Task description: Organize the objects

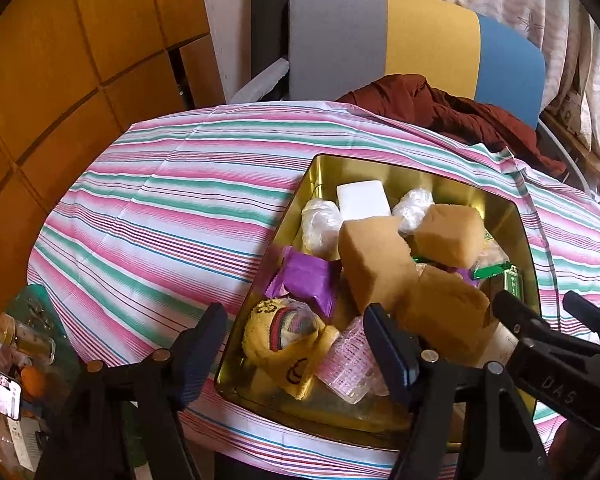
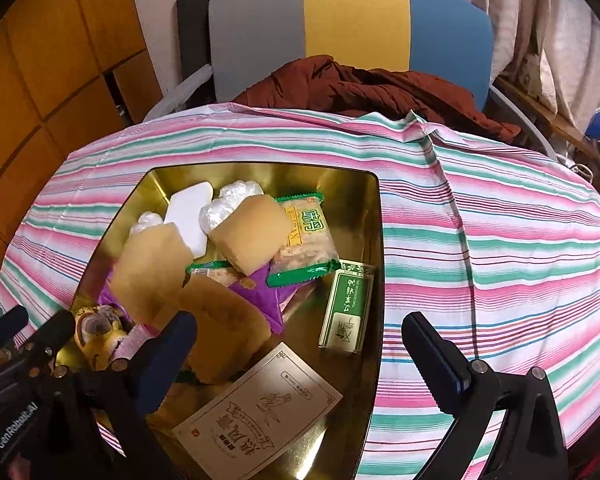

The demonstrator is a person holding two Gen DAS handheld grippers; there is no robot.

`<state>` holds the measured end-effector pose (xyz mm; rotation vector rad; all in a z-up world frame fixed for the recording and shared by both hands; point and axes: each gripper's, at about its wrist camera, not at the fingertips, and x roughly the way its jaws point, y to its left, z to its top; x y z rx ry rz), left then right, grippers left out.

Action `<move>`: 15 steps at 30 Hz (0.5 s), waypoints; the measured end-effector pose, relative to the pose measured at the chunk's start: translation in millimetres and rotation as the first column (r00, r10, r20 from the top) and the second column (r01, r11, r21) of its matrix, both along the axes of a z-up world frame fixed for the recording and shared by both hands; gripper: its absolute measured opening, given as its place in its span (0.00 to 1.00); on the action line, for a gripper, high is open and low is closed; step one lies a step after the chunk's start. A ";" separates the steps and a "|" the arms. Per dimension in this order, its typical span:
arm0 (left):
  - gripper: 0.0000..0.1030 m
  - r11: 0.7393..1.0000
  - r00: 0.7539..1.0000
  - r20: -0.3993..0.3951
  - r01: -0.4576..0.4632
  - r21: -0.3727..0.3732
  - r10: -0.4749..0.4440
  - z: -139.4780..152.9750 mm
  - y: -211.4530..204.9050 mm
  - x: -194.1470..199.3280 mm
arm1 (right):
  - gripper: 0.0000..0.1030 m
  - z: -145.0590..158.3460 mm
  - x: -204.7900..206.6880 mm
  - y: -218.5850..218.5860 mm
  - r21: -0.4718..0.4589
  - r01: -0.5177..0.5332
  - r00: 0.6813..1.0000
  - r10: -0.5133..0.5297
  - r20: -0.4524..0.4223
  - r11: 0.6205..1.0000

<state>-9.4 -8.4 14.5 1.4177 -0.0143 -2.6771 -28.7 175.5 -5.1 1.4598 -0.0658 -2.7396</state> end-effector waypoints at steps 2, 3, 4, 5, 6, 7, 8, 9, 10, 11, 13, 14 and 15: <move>0.68 1.000 1.000 -0.002 -0.001 0.009 0.001 1.1 -1.0 0.4 | 1.00 -1.3 -0.2 -0.5 -0.003 -0.001 1.000 0.001 0.005 1.000; 0.68 1.000 1.000 -0.003 -0.002 0.009 0.002 1.7 -1.0 0.7 | 1.00 -1.5 -0.1 -0.7 -0.005 -0.002 1.000 0.002 0.004 1.000; 0.65 1.000 1.000 -0.003 -0.002 0.010 0.002 1.7 -0.7 1.1 | 1.00 -1.4 -0.4 -1.1 -0.005 -0.003 1.000 0.003 0.003 1.000; 0.63 1.000 1.000 -0.004 0.001 0.012 -0.001 1.7 -0.8 1.2 | 1.00 -1.1 0.0 -1.5 -0.001 -0.003 1.000 0.003 0.001 1.000; 0.62 1.000 1.000 -0.008 0.002 0.013 -0.002 2.1 -0.6 1.8 | 1.00 -1.0 0.3 -1.8 0.002 -0.003 1.000 0.003 -0.002 1.000; 0.62 1.000 1.000 -0.012 0.000 0.007 0.000 2.3 -0.5 2.1 | 1.00 -0.9 0.4 -2.4 0.005 -0.004 1.000 0.004 -0.004 1.000; 0.62 1.000 1.000 -0.014 0.001 -0.002 -0.001 2.1 0.5 2.5 | 1.00 -0.9 0.3 -2.7 0.006 -0.005 1.000 0.005 -0.004 1.000; 0.62 1.000 1.000 -0.012 0.005 -0.005 -0.005 1.6 1.4 2.5 | 1.00 -1.0 0.2 -2.8 0.007 -0.005 1.000 0.005 -0.002 1.000; 0.62 1.000 1.000 -0.009 0.007 -0.002 -0.007 0.9 2.0 1.8 | 1.00 -1.2 0.2 -2.5 0.005 -0.003 1.000 0.003 -0.002 1.000; 0.62 1.000 1.000 -0.005 0.007 0.001 -0.007 0.1 2.4 1.0 | 1.00 -1.4 0.1 -2.2 0.002 -0.003 1.000 0.003 -0.001 1.000; 0.62 1.000 1.000 0.001 0.006 0.006 -0.006 -1.1 2.0 0.7 | 1.00 -1.9 -0.4 -1.8 0.000 -0.002 1.000 0.002 0.003 1.000; 0.62 1.000 1.000 0.002 0.005 0.010 -0.005 -1.5 1.8 0.3 | 1.00 -2.1 -0.2 -1.4 0.000 -0.002 1.000 0.002 0.003 1.000; 0.62 1.000 1.000 0.001 0.005 0.011 -0.005 -1.6 1.5 0.5 | 1.00 -2.1 -0.3 -1.4 -0.001 -0.002 1.000 0.002 0.003 1.000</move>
